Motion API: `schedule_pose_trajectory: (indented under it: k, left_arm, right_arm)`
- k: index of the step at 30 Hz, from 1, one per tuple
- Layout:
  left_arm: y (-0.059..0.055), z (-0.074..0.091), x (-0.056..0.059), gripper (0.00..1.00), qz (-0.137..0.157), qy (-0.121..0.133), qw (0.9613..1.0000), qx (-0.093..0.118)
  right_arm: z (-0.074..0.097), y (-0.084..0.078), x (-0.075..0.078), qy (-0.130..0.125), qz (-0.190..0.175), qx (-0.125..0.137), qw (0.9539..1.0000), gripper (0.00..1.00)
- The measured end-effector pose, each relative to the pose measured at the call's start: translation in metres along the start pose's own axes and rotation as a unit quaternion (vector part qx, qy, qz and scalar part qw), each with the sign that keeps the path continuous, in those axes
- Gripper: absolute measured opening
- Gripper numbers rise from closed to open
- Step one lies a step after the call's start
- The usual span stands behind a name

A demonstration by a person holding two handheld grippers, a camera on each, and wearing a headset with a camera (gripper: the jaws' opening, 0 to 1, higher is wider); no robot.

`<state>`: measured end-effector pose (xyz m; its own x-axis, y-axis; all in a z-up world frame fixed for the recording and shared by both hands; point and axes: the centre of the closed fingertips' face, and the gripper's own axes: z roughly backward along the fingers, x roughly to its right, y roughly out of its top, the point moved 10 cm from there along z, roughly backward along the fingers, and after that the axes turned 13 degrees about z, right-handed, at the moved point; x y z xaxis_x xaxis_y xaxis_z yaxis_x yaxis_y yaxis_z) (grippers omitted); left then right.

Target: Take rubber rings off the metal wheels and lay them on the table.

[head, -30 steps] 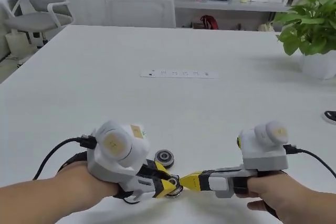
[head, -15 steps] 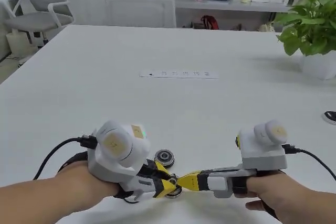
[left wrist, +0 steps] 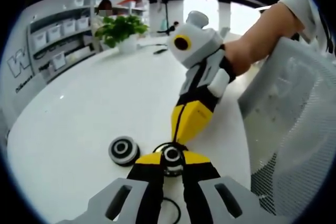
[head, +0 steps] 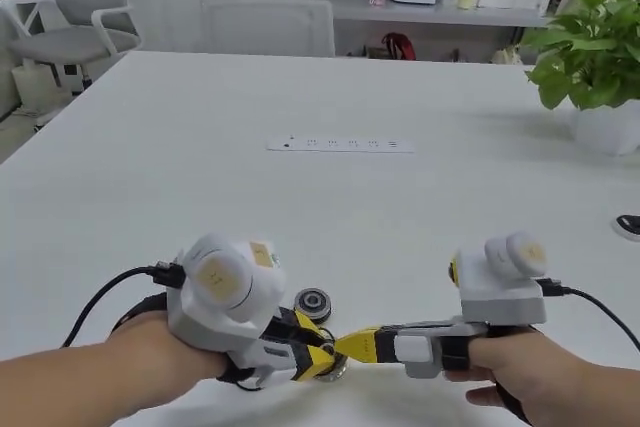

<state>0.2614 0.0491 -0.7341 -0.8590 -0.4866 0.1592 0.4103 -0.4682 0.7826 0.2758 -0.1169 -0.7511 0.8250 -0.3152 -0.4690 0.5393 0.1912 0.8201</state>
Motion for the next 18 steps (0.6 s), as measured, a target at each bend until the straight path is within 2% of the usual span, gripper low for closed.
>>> schedule_pose_trajectory:
  k: [7,11,18]
  left_arm:
    - [0.0005,-0.0001,-0.0006,0.13,0.013,-0.003,0.9999,0.002]
    - [0.0013,0.0001,0.0000,0.14,0.007,-0.004,1.0000,0.000]
    - [0.0043,0.0067,0.0004,0.21,0.012,-0.015,0.9998,0.008]
  right_arm:
    - [0.0014,-0.0002,0.0023,-0.009,0.000,-0.003,1.0000,0.00]
    - [0.0021,0.0001,0.0025,-0.009,0.000,-0.004,0.9999,0.00]
    - [0.0028,-0.0005,0.0027,-0.009,-0.004,-0.005,0.9999,0.00]
